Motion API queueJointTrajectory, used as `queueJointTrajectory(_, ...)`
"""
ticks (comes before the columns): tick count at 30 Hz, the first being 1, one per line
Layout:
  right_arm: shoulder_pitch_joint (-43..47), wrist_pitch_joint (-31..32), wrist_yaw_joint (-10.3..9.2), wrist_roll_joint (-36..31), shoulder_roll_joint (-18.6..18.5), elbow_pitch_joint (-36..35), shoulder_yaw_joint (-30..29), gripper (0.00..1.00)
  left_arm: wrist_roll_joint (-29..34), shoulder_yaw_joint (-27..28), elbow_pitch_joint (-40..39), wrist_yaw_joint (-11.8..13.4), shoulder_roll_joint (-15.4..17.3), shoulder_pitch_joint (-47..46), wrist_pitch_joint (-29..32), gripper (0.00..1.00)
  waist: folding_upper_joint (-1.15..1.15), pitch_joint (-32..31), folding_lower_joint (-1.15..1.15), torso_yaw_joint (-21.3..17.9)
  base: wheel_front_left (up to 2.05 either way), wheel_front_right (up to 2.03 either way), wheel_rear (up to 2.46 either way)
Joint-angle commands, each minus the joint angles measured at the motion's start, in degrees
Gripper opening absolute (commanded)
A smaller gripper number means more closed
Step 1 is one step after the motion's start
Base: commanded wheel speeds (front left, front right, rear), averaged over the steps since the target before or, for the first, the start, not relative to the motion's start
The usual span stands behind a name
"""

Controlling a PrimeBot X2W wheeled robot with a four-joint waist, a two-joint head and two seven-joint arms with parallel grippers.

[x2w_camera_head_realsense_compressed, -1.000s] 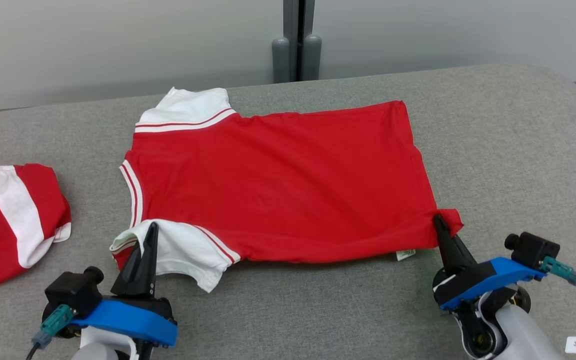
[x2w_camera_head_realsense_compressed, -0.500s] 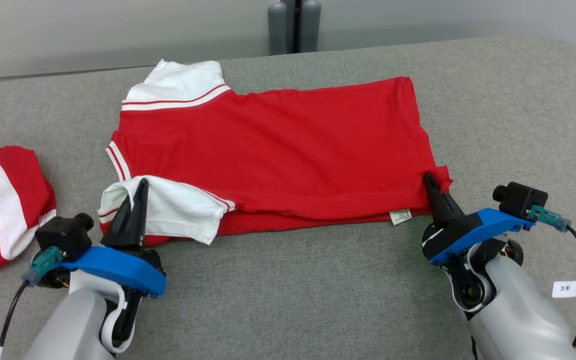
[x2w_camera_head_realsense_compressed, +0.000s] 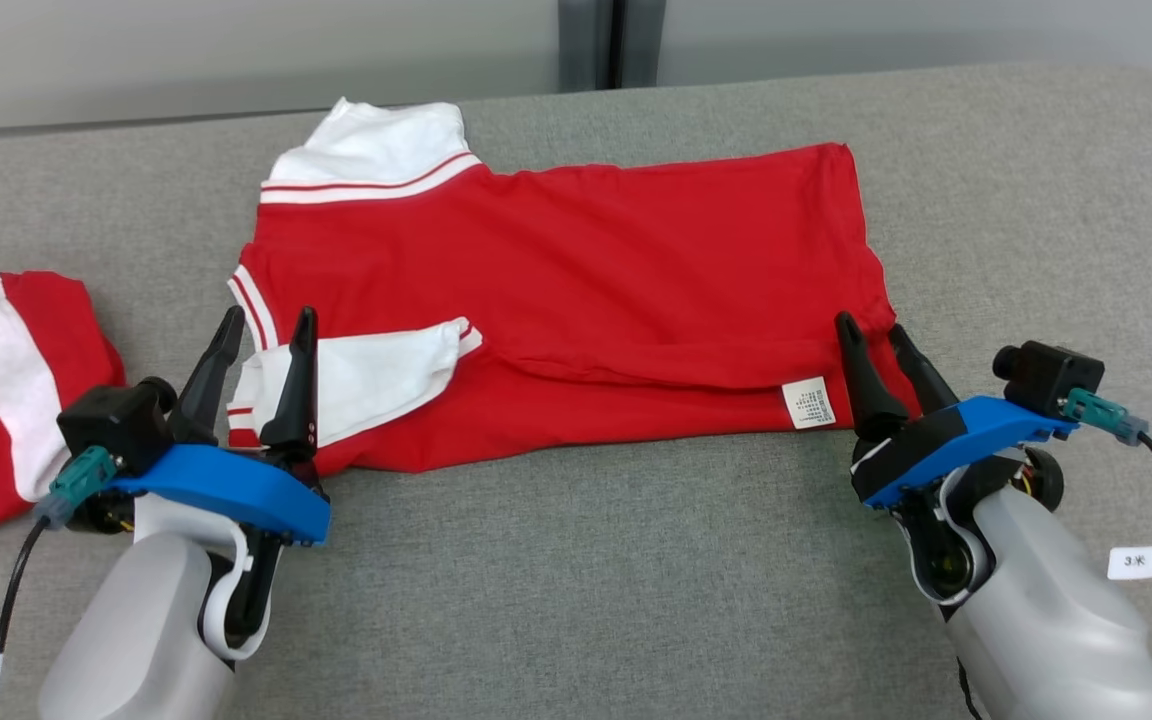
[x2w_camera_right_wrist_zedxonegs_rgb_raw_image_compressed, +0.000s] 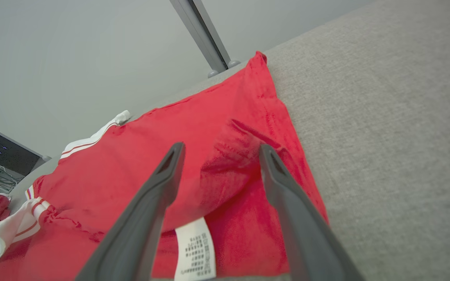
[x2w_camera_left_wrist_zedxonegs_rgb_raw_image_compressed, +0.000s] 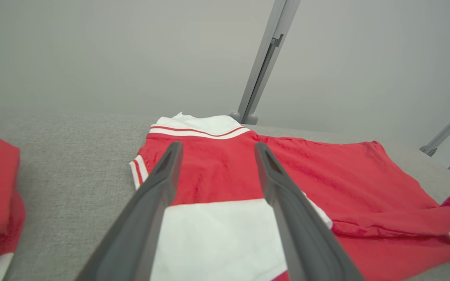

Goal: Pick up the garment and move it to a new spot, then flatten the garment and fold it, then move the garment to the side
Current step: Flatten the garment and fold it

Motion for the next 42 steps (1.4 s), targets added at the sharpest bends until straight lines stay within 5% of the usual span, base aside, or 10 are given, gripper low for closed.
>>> queueJointTrajectory(1, 0.4, -0.5, 0.03, -0.4, -0.7, 0.2, 0.2, 1.0, 0.5, 0.6, -0.3, 0.0, -0.1, 0.8, -0.2, 1.0, -0.01, -0.4, 0.0, 0.1, 0.0, 0.0, 0.0)
queueJointTrajectory(17, 6.6, -1.3, 0.03, -6.3, -6.4, 2.4, 0.4, 1.0, 6.7, 4.5, -0.7, 0.0, -0.8, 14.3, -0.2, 1.0, -0.01, -3.7, 0.0, 1.6, 0.0, 0.0, 0.0)
queueJointTrajectory(42, -1.1, -1.1, 0.03, -9.1, -2.3, 13.3, 3.2, 1.0, 1.4, 2.6, 6.3, -0.1, -1.2, 7.2, -0.2, 1.0, -0.01, 0.5, 0.0, 1.4, 0.0, 0.0, 0.0)
